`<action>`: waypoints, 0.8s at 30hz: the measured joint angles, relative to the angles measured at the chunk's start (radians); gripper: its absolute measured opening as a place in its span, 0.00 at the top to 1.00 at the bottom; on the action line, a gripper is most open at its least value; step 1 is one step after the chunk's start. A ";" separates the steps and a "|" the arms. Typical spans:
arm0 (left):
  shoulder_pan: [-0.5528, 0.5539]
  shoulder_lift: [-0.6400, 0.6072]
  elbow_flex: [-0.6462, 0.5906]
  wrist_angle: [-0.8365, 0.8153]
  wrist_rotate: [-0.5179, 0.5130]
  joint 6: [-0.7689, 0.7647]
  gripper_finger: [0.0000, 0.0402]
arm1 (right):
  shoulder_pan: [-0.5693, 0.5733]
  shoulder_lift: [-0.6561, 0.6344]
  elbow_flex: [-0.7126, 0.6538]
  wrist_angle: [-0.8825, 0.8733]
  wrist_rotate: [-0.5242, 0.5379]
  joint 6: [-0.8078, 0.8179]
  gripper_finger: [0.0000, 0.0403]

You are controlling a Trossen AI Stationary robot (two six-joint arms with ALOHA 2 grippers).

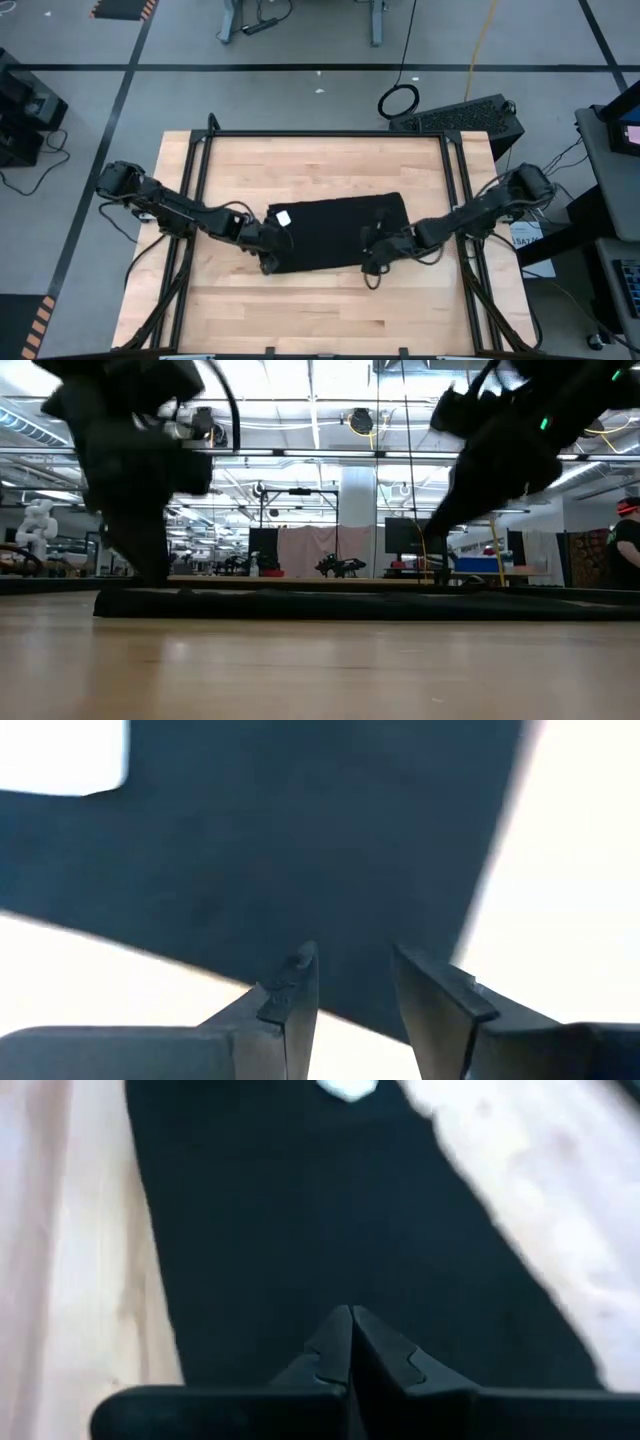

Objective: Roll towel
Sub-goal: Roll the black microfiber towel

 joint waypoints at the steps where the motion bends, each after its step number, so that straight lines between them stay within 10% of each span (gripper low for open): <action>1: -0.013 -0.012 0.017 -0.006 0.007 0.009 0.67 | -0.017 0.031 0.000 0.005 -0.028 -0.010 1.00; 5: -0.044 -0.069 0.064 -0.066 -0.078 0.086 0.67 | -0.068 0.143 0.000 0.013 -0.123 -0.022 1.00; 12: 0.000 -0.165 0.095 -0.312 -0.589 0.062 0.67 | -0.072 0.210 0.006 0.026 -0.247 -0.005 1.00; 24: 0.183 -0.108 0.047 -0.209 -0.296 0.215 0.65 | -0.042 0.041 -0.005 -0.121 -0.309 -0.256 1.00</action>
